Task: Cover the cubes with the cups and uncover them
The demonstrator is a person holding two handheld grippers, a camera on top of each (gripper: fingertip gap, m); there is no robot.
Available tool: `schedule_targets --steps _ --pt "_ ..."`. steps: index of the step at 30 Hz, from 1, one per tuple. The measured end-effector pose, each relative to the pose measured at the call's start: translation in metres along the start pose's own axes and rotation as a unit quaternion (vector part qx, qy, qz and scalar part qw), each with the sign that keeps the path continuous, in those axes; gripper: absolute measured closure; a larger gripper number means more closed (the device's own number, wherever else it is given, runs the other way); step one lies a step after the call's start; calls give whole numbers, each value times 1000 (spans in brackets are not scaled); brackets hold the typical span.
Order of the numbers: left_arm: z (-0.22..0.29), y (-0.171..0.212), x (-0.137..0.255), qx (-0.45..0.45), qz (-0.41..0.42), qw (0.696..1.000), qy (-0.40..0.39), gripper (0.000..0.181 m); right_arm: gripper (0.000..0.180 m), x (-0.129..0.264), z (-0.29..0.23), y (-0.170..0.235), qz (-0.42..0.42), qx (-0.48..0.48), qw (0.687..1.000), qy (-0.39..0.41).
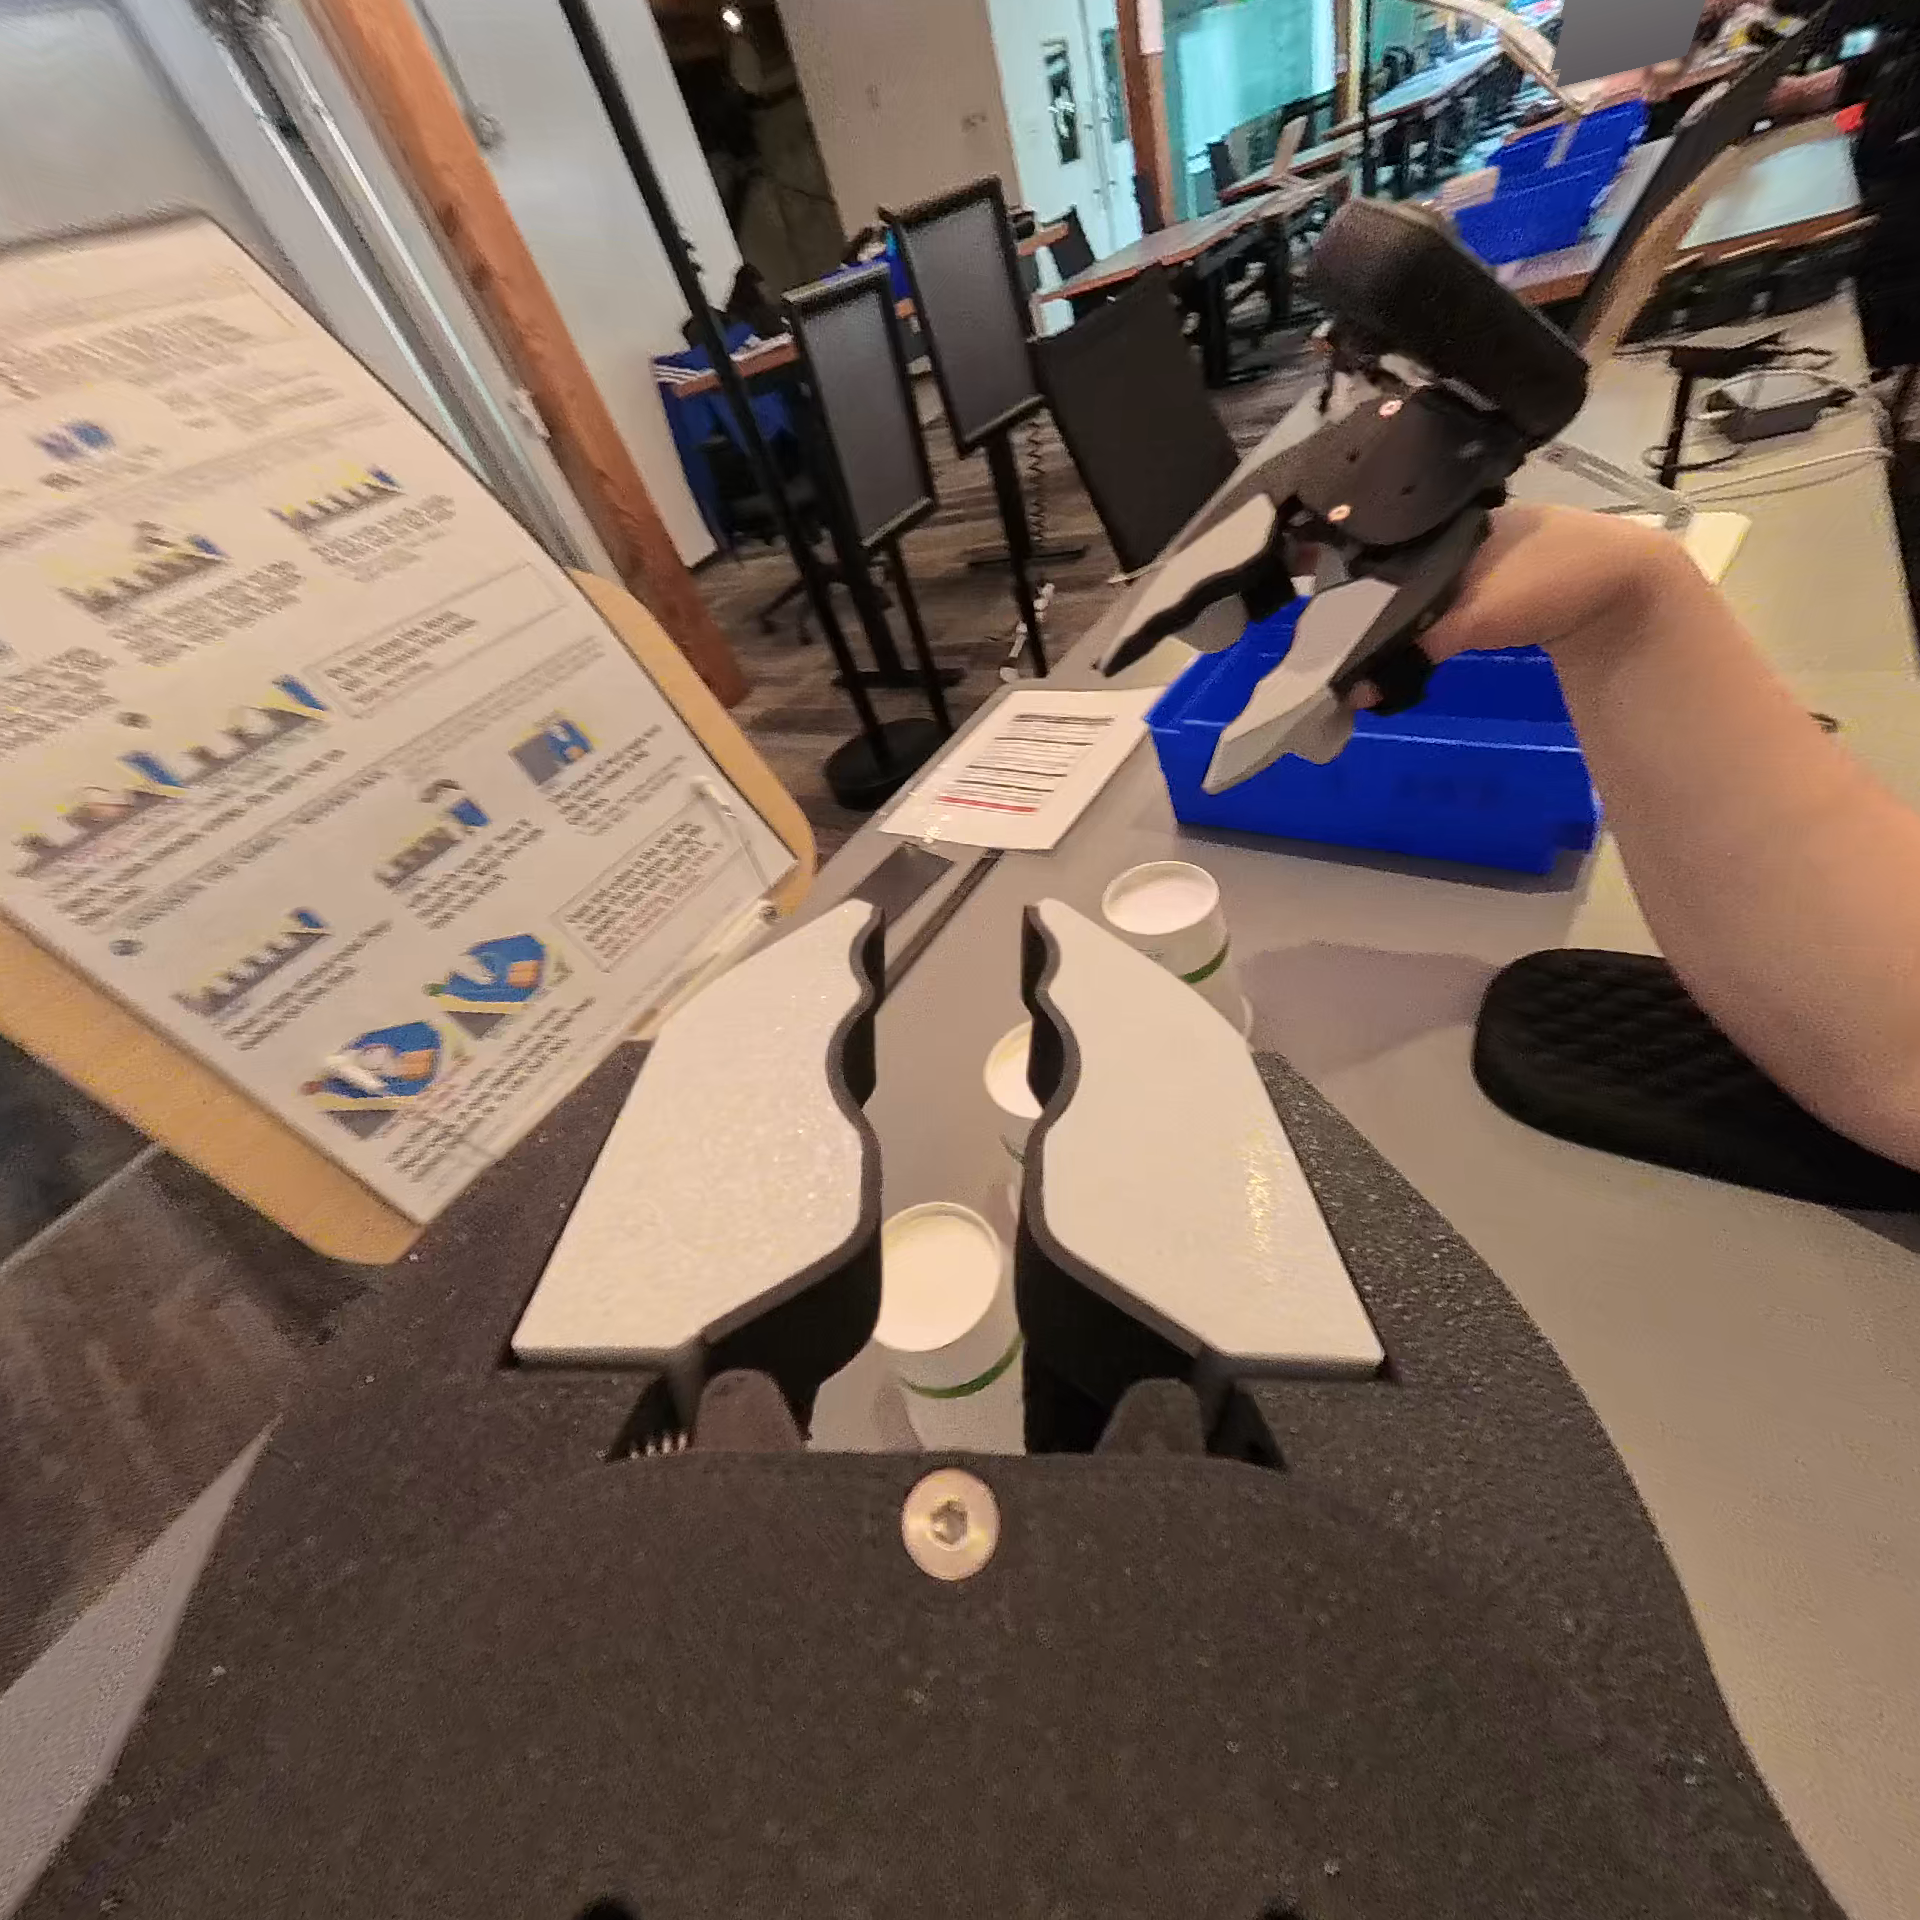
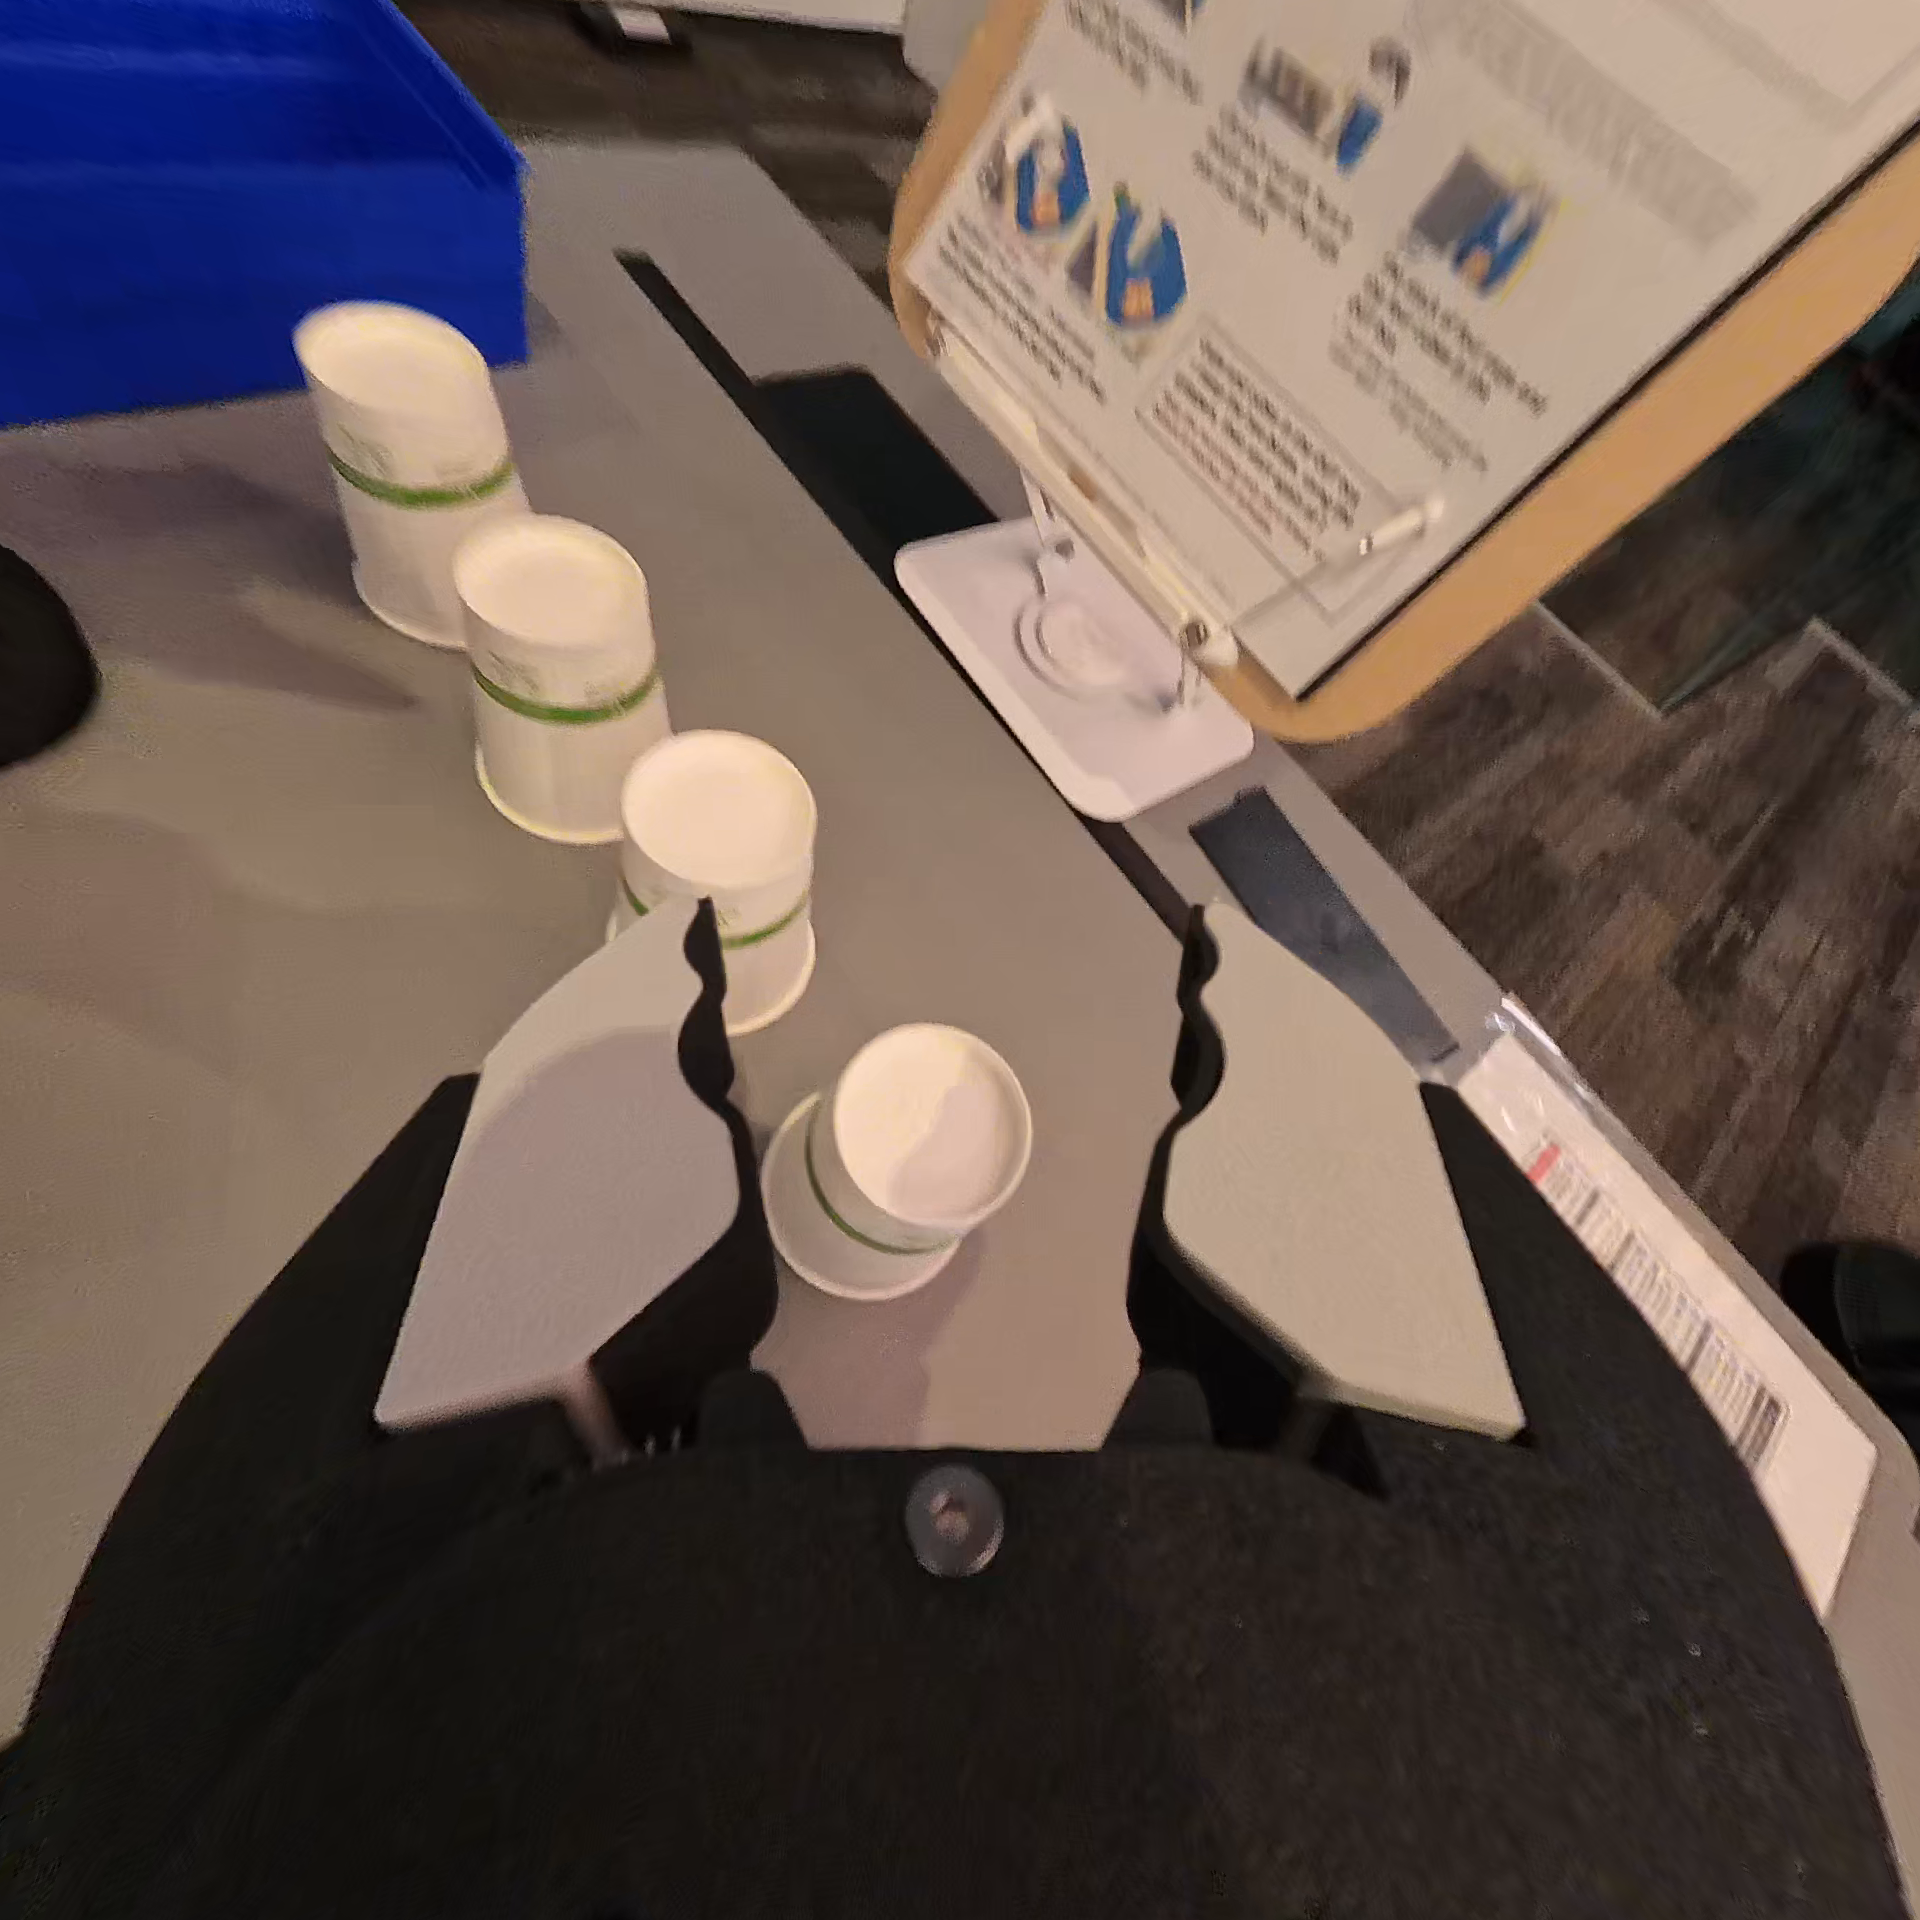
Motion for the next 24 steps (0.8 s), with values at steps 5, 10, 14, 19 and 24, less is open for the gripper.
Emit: schedule_targets --steps 5,10,14,19,24 --pt "3 32 -29 21 -30 999 23 159 96 -20 14 45 -93 -16 995 -9" --pt "5 48 -39 65 -32 996 52 159 96 -30 14 63 -144 -21 989 -7" --pt "3 55 -41 66 -50 996 42 159 95 -35 3 67 -192 4 981 -3" --pt "-6 52 -32 82 -38 995 34 159 98 -37 -10 60 -207 29 978 -12" --pt "-10 50 -22 87 -27 995 30 159 112 -34 -25 56 -253 67 965 -28"
Point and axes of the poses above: each gripper's, where its closed fingertips meet, x back along the fingers, y out of its underside, z = x × y across the jaws, the point moved 5 cm from there along x, back along the fingers
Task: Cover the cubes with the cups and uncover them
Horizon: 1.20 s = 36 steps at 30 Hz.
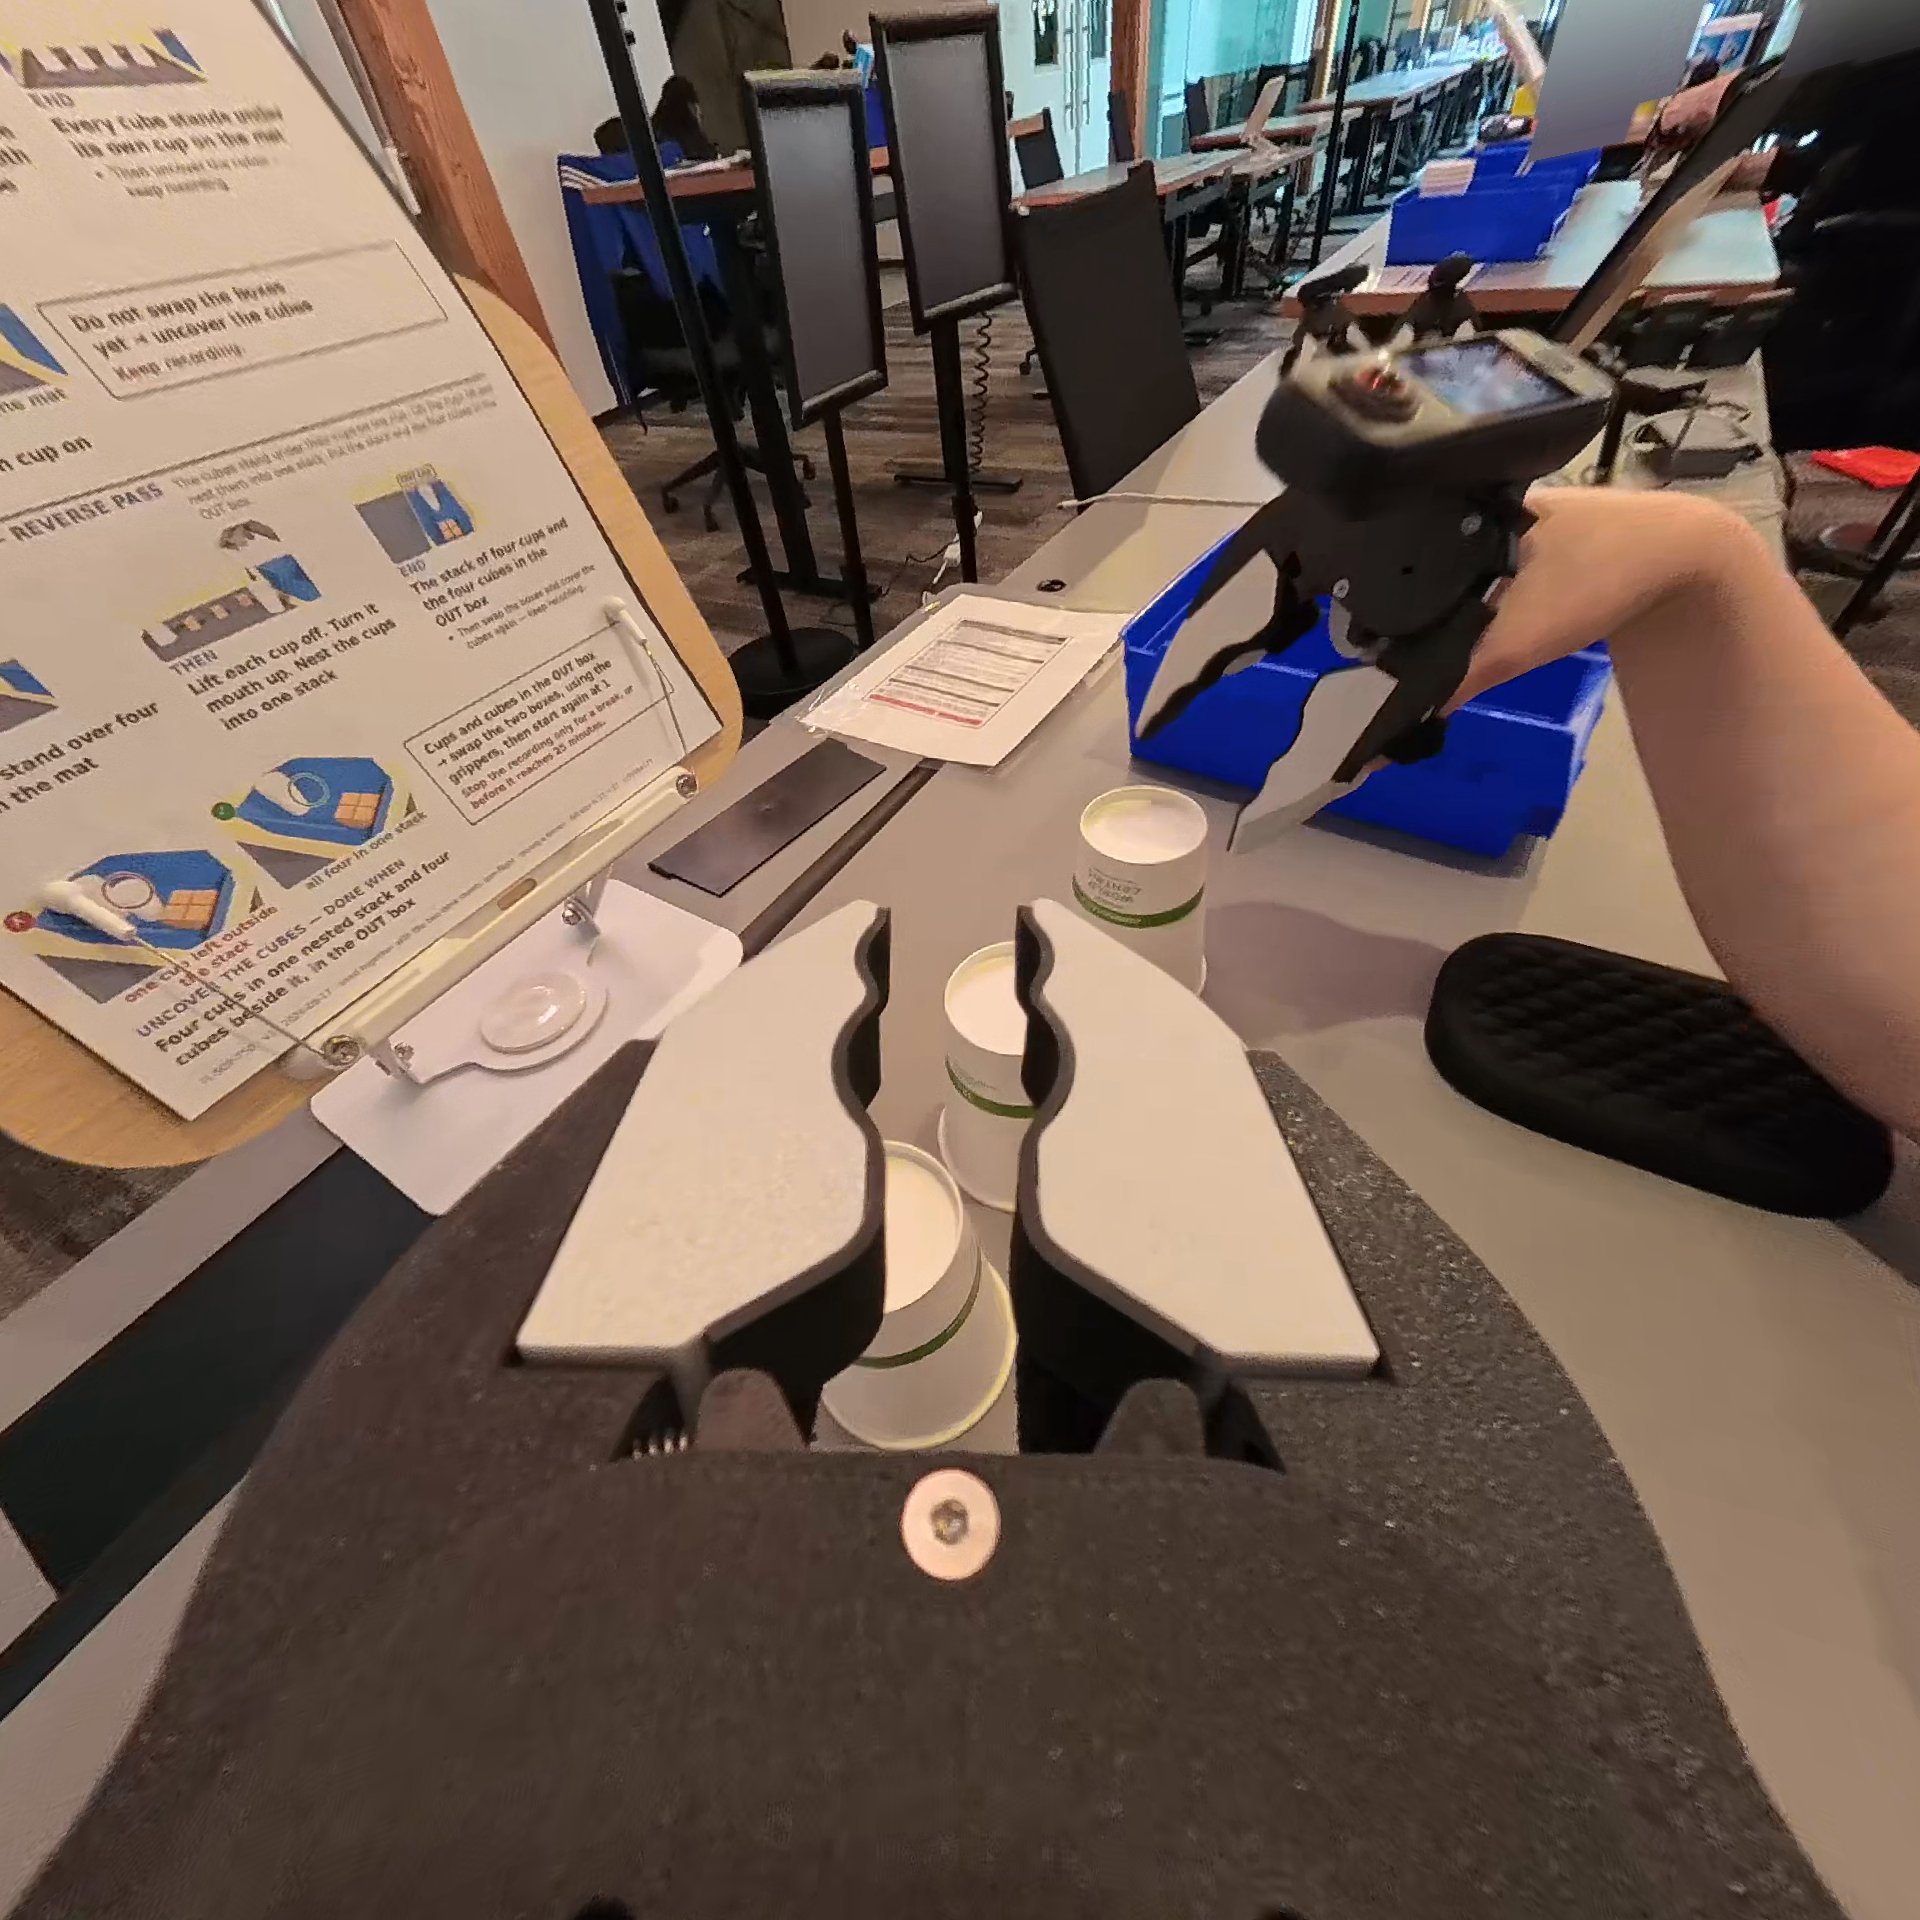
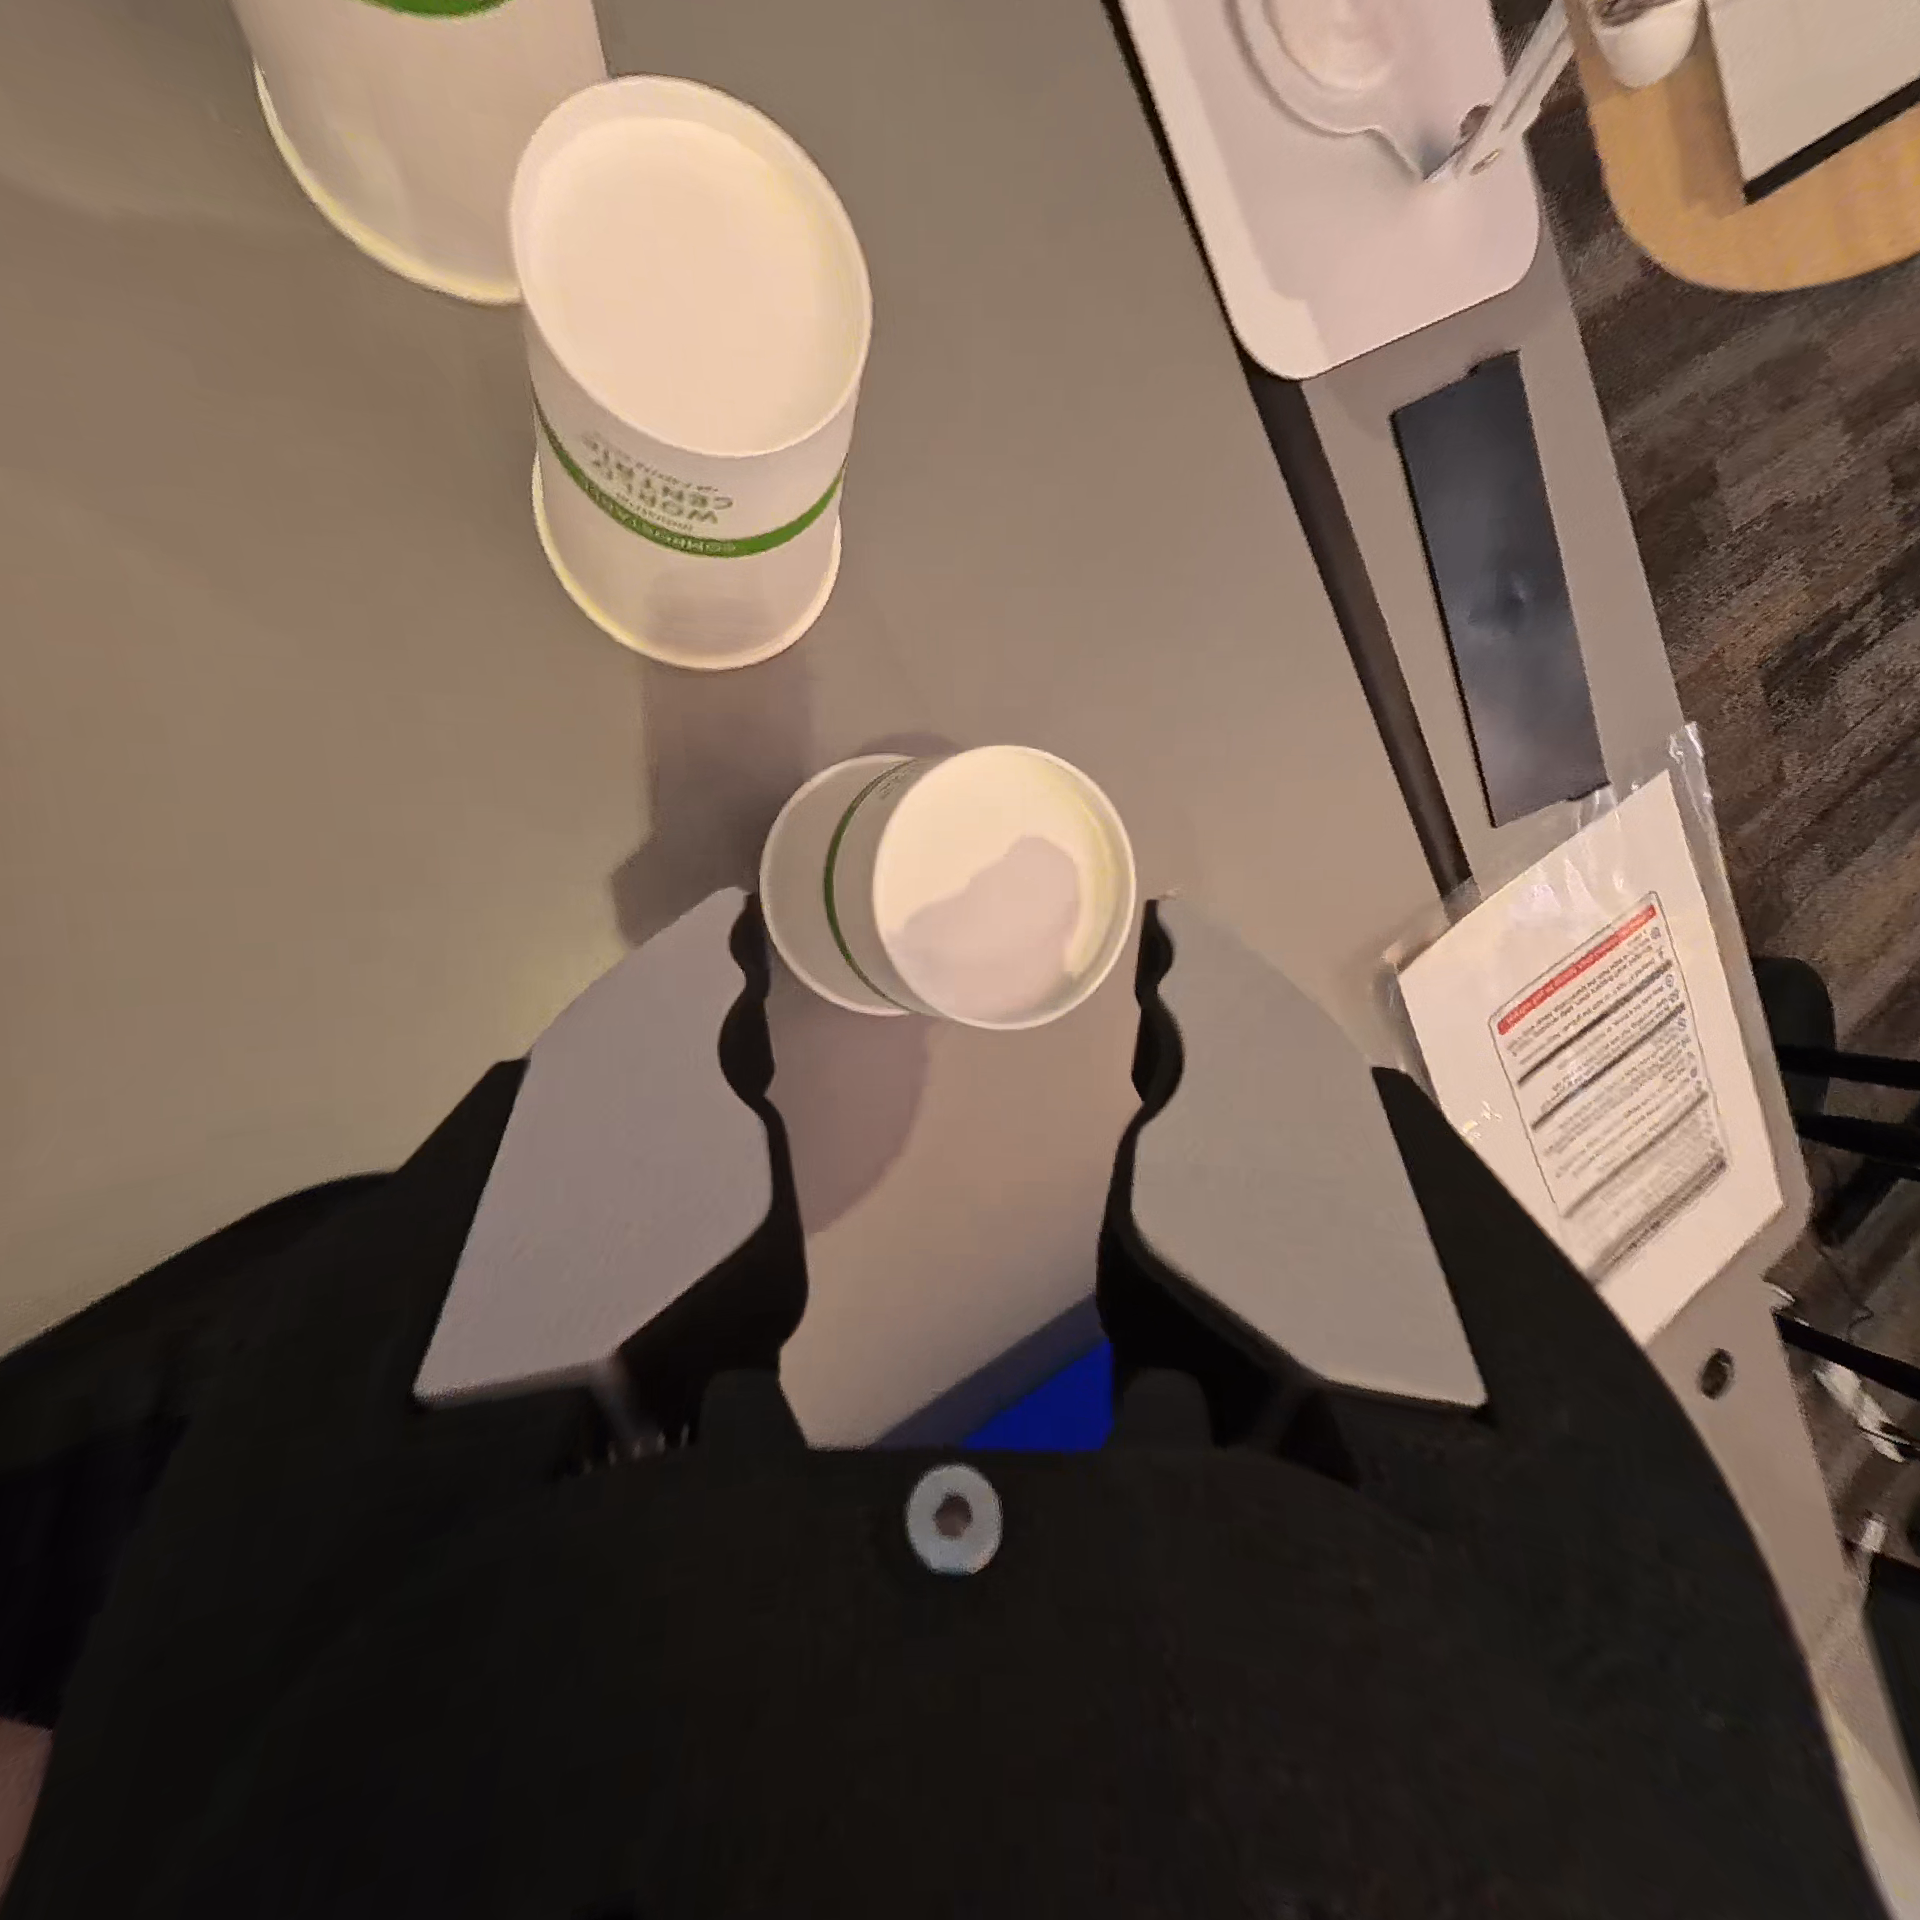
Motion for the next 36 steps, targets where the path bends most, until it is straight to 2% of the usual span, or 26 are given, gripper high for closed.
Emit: schedule_targets --steps 3,6,11,15,22,30,33,36 --pt "7 -8 7 1 21 1000 18 159 128 0 -8 -6 -47 35 998 -12" --pt "10 -11 11 -4 24 999 21 159 128 -5 -6 -11 -96 61 993 -12" --pt "12 -11 15 -2 24 999 26 159 107 -18 5 -24 -169 129 976 -40" --pt "12 -12 19 -3 26 999 26 159 98 -26 12 -22 -217 147 964 -47" --pt "14 -14 22 -5 31 999 33 159 95 -43 16 -9 -176 83 976 -101" --pt "19 -17 22 -1 44 998 53 160 112 -18 -1 -4 -112 95 987 -65" --pt "43 -12 5 -47 24 994 95 165 110 -1 -4 3 -87 81 992 -50" --pt "74 2 -35 -139 -17 980 140 165 107 20 2 14 -59 52 996 -41"
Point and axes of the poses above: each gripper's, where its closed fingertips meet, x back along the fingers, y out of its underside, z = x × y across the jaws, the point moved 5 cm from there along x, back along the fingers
